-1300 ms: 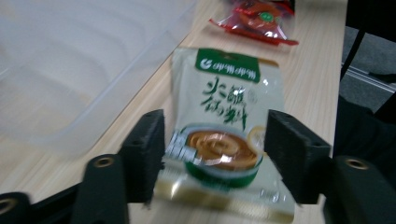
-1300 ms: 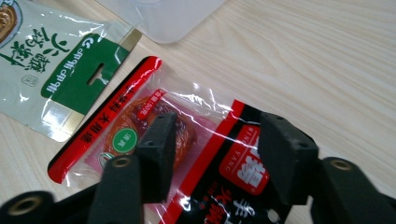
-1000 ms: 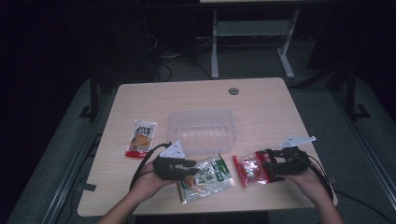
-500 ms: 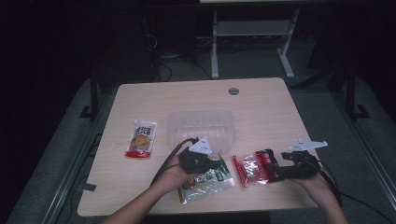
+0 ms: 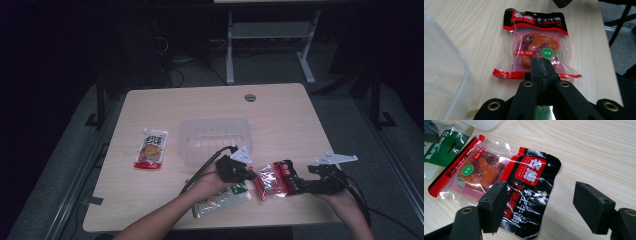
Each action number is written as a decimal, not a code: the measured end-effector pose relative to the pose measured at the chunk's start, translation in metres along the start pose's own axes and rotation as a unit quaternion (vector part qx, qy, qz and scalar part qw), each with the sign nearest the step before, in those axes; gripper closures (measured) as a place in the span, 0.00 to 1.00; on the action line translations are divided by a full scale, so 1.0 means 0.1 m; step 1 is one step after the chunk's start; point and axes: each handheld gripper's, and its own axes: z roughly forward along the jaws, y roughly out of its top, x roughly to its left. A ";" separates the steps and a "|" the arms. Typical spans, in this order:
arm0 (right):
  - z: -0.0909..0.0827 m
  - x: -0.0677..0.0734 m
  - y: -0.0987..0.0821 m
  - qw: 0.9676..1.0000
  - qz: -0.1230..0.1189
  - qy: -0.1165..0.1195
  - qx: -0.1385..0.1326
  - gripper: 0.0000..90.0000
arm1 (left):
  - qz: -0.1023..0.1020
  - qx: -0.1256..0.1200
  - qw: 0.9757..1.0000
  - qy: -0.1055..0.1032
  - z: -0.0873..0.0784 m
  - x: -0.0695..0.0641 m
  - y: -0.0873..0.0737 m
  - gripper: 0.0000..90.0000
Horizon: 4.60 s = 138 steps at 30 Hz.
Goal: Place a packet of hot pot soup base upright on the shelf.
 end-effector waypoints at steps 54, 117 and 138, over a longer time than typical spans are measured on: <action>0.30 -0.09 0.06 0.988 0.065 0.141 0.005 0.34 | 0.002 0.050 0.999 0.006 0.28 0.01 -0.15 1.00; -0.15 0.14 0.39 0.952 -0.026 0.274 -0.134 1.00 | -0.009 0.022 1.000 -0.001 -0.26 -0.07 -0.14 0.99; -0.24 0.28 0.63 0.937 -0.046 0.306 -0.165 1.00 | -0.094 -0.007 0.994 0.051 -1.48 -0.09 -1.04 0.61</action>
